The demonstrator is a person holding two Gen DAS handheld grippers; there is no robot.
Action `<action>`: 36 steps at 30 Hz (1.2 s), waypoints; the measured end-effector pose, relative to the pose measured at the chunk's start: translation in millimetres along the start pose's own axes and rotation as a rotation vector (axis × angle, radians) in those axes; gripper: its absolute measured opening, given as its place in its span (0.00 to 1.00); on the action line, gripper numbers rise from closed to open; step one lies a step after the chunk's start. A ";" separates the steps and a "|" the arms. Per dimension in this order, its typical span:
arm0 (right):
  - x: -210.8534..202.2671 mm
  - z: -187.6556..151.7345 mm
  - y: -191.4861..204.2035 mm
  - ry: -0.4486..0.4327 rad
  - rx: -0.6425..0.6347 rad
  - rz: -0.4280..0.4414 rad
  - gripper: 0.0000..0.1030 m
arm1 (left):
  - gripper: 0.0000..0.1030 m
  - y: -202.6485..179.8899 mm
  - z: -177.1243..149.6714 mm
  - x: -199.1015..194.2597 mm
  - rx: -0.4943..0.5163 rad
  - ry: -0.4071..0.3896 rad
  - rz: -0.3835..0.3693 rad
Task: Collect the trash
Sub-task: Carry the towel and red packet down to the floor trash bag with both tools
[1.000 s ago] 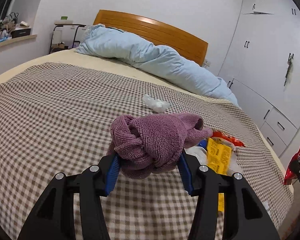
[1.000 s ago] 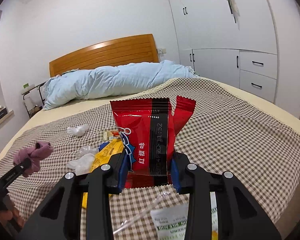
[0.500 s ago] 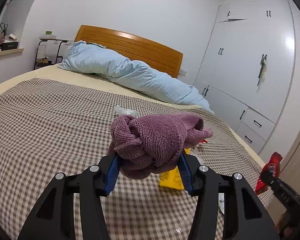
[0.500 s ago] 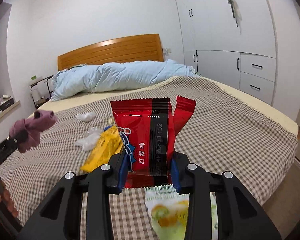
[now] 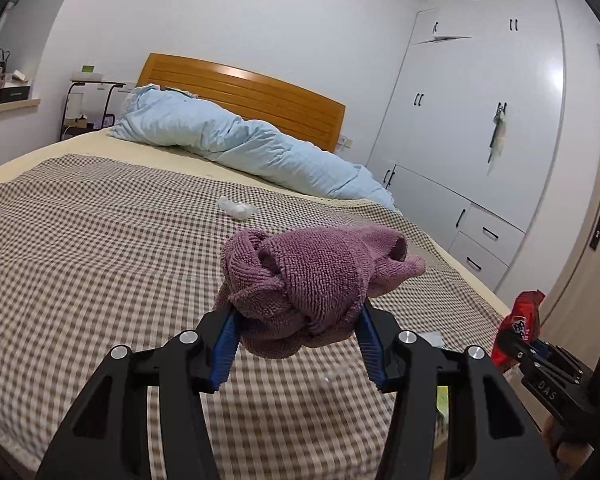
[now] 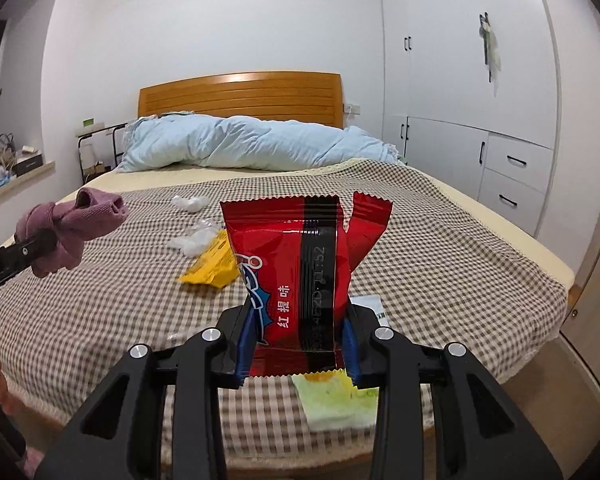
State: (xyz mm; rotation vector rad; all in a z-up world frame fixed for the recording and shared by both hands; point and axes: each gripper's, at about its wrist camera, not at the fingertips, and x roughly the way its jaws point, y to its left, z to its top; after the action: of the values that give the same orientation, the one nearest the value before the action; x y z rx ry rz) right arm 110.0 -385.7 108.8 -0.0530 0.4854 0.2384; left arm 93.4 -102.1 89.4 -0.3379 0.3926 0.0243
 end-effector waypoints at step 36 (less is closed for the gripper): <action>-67.6 -100.0 22.4 0.147 -0.120 0.114 0.34 | 0.48 -29.9 -104.1 -91.8 0.064 0.174 -0.062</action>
State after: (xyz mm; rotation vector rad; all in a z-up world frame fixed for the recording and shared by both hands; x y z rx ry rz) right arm 1.1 -389.1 52.2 -0.1612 0.6212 0.3775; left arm -27.5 -160.6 43.3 -0.2892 0.5542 -0.0790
